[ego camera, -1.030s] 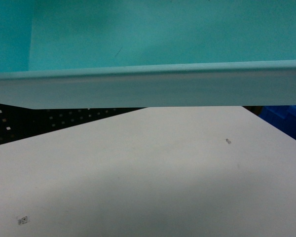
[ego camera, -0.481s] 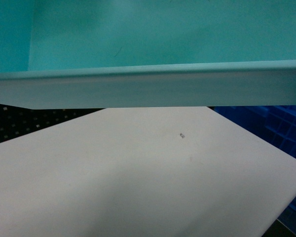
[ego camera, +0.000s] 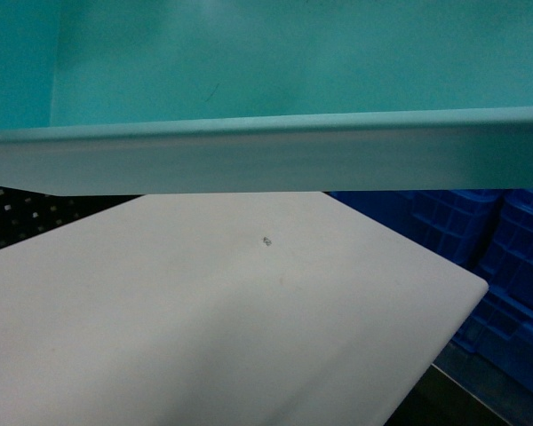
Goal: Stack blue boxes stably on right
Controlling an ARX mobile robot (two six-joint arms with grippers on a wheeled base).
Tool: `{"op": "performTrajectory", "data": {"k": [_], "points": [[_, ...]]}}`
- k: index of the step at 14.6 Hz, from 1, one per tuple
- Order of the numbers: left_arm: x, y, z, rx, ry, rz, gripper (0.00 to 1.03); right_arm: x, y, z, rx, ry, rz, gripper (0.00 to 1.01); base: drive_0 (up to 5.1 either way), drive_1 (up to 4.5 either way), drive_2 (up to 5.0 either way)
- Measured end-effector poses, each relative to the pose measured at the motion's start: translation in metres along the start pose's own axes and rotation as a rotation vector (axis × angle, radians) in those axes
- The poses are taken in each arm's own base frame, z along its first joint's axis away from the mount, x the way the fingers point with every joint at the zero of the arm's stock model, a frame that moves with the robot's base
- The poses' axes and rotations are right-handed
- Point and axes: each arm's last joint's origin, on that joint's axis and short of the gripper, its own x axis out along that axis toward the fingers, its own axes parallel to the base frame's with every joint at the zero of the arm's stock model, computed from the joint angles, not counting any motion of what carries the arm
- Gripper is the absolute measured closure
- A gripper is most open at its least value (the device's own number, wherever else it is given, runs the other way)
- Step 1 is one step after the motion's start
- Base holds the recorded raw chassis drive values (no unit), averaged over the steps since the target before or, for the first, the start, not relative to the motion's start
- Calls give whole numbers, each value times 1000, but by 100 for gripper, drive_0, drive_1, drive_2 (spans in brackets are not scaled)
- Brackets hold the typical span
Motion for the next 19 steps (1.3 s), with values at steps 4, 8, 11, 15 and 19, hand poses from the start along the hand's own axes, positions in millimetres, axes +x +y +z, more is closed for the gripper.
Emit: {"op": "performTrajectory", "data": {"k": [4,8,11,15,19], "points": [[0,0,0,0,0,0,101,0,0,0,0,0,0,99,-170,-170,-170],[0,0,0,0,0,0,101,0,0,0,0,0,0,99,-157,-157,-157],[0,0,0,0,0,0,101,0,0,0,0,0,0,99,-168,-168,-168],[0,0,0,2,0,0,101,0,0,0,0,0,0,99,-159,-159,-159],[0,0,0,2,0,0,101,0,0,0,0,0,0,99,-164,-164,-164]]}}
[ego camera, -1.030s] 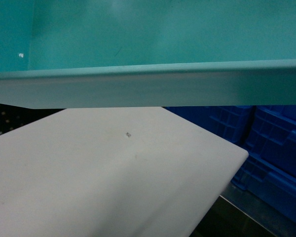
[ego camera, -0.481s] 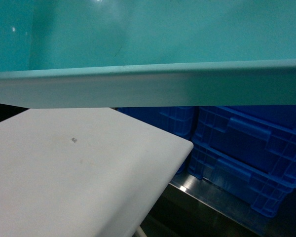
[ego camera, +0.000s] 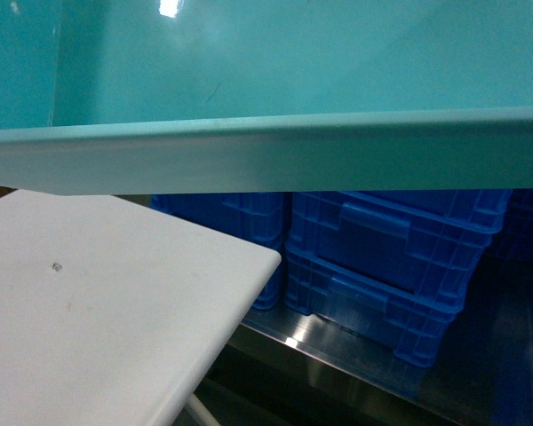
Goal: Stack blue boxes stably on right
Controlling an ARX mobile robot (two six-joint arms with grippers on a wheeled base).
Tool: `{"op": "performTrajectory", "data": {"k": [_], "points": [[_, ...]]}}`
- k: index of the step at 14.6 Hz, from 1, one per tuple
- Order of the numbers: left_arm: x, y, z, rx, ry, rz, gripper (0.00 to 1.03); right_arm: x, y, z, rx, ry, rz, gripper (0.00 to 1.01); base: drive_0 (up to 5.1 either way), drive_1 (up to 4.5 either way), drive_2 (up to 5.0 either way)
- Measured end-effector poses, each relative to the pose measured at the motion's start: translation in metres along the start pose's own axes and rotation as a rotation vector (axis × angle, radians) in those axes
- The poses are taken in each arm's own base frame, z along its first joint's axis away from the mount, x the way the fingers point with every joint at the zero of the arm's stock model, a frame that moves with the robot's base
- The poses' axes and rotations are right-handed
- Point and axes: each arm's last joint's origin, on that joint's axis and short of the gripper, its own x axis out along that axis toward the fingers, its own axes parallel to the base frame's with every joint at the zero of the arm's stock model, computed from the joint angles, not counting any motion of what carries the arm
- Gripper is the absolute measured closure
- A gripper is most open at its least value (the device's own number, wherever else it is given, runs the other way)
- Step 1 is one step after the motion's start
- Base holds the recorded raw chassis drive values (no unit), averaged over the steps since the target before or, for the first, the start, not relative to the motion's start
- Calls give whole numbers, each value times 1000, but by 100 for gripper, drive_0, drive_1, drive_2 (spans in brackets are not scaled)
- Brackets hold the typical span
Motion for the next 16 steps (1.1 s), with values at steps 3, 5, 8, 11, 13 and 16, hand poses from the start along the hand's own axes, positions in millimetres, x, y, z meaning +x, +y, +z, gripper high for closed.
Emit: {"op": "performTrajectory", "data": {"k": [3,5,8,11,13,16], "points": [[0,0,0,0,0,0,101,0,0,0,0,0,0,99,-151,-151,-151],[0,0,0,6,1,2,101,1,0,-1,3,3,0,99,277,-587,-173],[0,0,0,7,-2,2,101,1,0,0,3,1,0,99,287,-574,-198],[0,0,0,8,1,2,101,1,0,-1,3,4,0,99,313,-548,-180],[0,0,0,8,0,2,101,1,0,-1,3,4,-2,99,321,-539,-174],[1,0,-1,9,4,2,101,1,0,-1,3,11,-4,99,439,-421,-62]]}}
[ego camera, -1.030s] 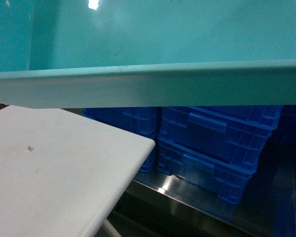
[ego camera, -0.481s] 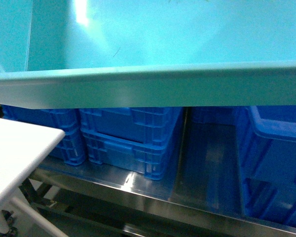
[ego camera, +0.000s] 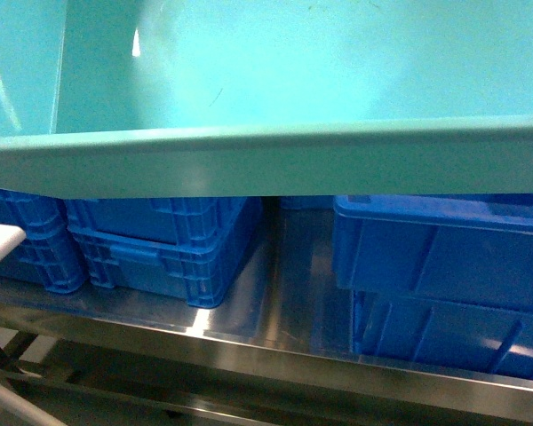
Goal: Stack blue boxes stably on right
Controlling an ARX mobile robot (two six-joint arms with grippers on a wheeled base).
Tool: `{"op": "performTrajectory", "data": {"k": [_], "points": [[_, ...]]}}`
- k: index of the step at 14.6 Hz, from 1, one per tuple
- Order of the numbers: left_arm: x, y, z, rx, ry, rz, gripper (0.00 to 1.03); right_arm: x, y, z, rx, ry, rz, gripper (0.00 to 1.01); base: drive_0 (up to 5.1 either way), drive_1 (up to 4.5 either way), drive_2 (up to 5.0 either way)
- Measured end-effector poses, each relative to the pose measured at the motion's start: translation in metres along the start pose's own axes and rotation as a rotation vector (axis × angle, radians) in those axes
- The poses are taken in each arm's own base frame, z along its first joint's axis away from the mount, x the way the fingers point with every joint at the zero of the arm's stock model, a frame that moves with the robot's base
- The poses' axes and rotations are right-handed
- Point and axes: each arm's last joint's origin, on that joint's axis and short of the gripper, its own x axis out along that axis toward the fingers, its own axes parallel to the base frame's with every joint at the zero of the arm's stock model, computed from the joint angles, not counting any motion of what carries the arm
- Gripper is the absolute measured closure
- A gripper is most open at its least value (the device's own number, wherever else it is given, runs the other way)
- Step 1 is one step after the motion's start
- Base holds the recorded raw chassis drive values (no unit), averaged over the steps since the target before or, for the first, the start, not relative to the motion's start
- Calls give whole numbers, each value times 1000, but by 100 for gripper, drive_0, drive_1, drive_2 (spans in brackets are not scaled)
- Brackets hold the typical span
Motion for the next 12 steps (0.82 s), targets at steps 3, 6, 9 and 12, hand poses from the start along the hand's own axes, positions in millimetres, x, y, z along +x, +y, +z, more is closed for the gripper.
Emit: {"op": "performTrajectory", "data": {"k": [3,6,9,12], "points": [[0,0,0,0,-2,-1,101,0,0,1,0,-6,1,99,471,-387,-35],[0,0,0,0,0,-1,101,0,0,1,0,-5,3,99,454,-405,-57],[-1,-1,2,-2,-9,-6,101,0,-1,1,0,-6,-5,99,2,60,-56],[-1,-1,2,-2,-7,-4,101,0,-1,1,0,-8,-1,99,3,415,-409]]}}
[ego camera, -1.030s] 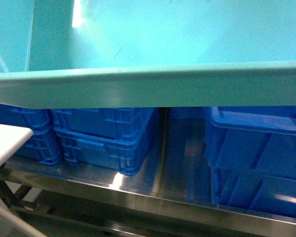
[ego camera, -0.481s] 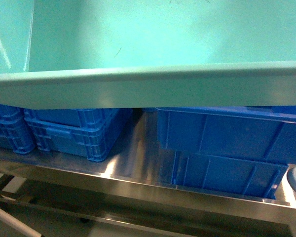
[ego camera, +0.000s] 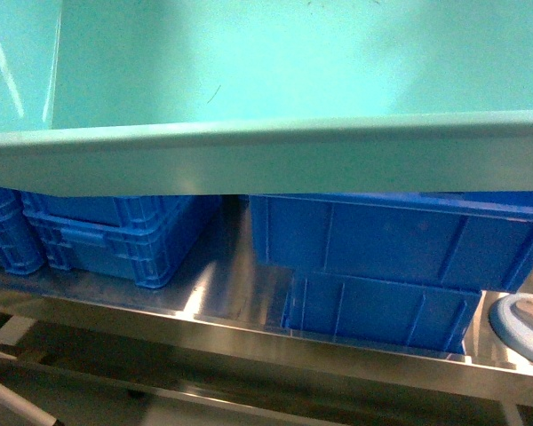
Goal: Stack blue boxes stably on right
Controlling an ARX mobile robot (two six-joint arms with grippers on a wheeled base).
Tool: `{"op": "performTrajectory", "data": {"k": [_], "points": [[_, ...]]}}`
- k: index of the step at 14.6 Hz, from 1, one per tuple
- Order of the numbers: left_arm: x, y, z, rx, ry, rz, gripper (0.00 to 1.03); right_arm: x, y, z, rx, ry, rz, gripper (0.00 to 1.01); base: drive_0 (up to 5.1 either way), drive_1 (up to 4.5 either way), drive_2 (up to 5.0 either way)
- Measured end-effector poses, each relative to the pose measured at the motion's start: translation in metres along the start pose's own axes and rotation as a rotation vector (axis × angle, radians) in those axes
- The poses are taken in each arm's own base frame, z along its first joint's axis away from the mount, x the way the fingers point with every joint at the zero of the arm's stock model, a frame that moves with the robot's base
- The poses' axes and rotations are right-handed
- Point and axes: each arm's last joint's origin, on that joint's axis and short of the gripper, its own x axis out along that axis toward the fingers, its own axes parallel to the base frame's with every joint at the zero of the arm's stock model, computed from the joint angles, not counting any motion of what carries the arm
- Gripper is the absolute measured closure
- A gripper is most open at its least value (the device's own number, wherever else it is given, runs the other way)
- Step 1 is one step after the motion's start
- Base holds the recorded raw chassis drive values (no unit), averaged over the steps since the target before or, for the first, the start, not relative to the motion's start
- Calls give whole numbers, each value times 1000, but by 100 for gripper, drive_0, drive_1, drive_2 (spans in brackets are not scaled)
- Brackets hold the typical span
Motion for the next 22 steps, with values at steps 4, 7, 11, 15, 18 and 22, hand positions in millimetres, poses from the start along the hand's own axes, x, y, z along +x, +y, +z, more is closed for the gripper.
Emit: {"op": "performTrajectory", "data": {"k": [4,7,11,15,18,22], "points": [[0,0,0,0,0,0,101,1,0,-1,0,2,0,99,-4,408,-417],[0,0,0,0,-1,0,101,0,0,0,0,-1,0,99,-63,275,-402],[1,0,-2,1,7,0,101,1,0,-2,1,5,0,99,-182,-182,-182],[0,0,2,-2,-12,0,101,-1,0,2,3,-12,0,99,11,424,-401],[0,0,0,0,2,0,101,-1,0,1,3,-2,0,99,3,415,-409],[1,0,-1,1,4,-1,101,0,0,0,3,-2,1,99,3,304,-299]]}}
